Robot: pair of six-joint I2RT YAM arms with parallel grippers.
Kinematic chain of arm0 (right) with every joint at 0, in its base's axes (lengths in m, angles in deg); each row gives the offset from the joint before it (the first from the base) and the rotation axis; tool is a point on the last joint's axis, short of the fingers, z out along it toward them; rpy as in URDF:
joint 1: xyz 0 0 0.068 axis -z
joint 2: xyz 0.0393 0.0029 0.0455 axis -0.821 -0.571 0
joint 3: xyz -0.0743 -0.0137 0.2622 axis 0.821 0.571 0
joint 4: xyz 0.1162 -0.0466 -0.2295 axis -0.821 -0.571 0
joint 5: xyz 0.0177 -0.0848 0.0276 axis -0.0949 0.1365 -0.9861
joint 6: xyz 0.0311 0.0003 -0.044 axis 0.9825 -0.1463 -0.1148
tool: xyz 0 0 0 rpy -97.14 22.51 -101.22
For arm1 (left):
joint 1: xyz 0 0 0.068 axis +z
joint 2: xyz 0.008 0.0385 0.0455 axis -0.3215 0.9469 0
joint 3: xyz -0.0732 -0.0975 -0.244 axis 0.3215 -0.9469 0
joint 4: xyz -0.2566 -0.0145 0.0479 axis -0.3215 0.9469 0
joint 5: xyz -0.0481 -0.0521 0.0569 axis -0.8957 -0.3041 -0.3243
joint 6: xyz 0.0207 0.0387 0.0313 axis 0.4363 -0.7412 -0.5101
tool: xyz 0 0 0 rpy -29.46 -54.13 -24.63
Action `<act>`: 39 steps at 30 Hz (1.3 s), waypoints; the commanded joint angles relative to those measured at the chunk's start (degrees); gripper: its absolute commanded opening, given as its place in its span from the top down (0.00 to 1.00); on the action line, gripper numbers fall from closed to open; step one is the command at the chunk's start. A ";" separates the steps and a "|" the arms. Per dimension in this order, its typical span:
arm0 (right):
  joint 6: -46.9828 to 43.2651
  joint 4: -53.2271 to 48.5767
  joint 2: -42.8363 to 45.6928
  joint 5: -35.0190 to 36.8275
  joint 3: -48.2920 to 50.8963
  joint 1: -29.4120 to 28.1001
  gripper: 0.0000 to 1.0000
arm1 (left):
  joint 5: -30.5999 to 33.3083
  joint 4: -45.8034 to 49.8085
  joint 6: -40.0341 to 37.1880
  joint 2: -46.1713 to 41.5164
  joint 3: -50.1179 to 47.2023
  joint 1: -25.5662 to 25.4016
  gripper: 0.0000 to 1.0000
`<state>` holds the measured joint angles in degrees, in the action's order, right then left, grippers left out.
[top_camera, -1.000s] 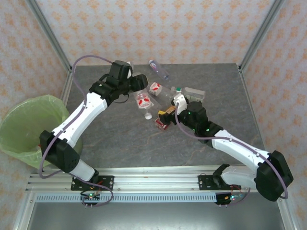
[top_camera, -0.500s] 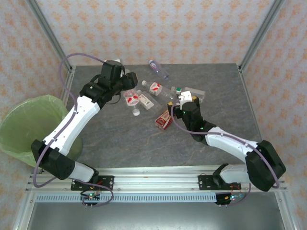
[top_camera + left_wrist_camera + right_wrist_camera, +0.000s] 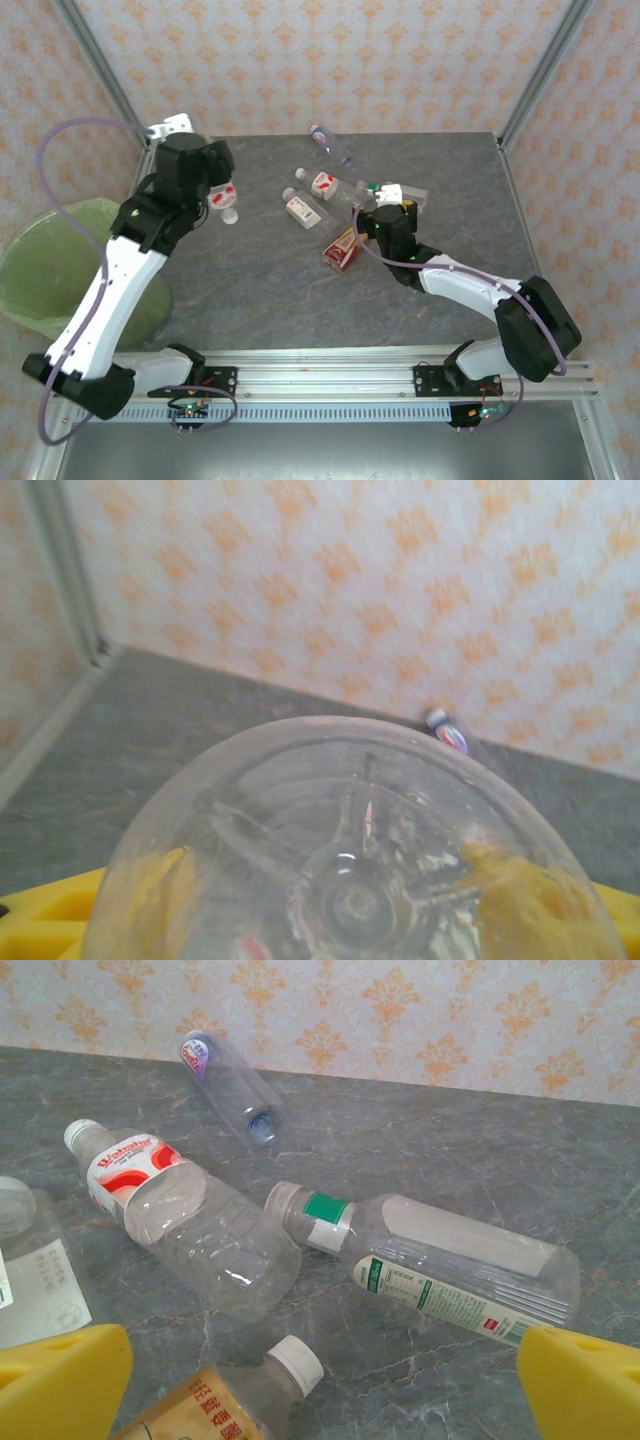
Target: Put the plastic bottles in the bin
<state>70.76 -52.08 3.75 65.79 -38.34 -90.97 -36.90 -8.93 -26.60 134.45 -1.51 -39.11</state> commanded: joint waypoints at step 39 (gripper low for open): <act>-0.34 -0.29 -2.12 -3.02 -2.82 1.16 0.01 | 39.75 -1.88 0.37 -27.05 -13.46 17.90 0.32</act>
<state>71.08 -52.11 0.55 62.80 -40.96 -90.10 3.08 -15.68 -33.00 108.35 -13.71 -22.94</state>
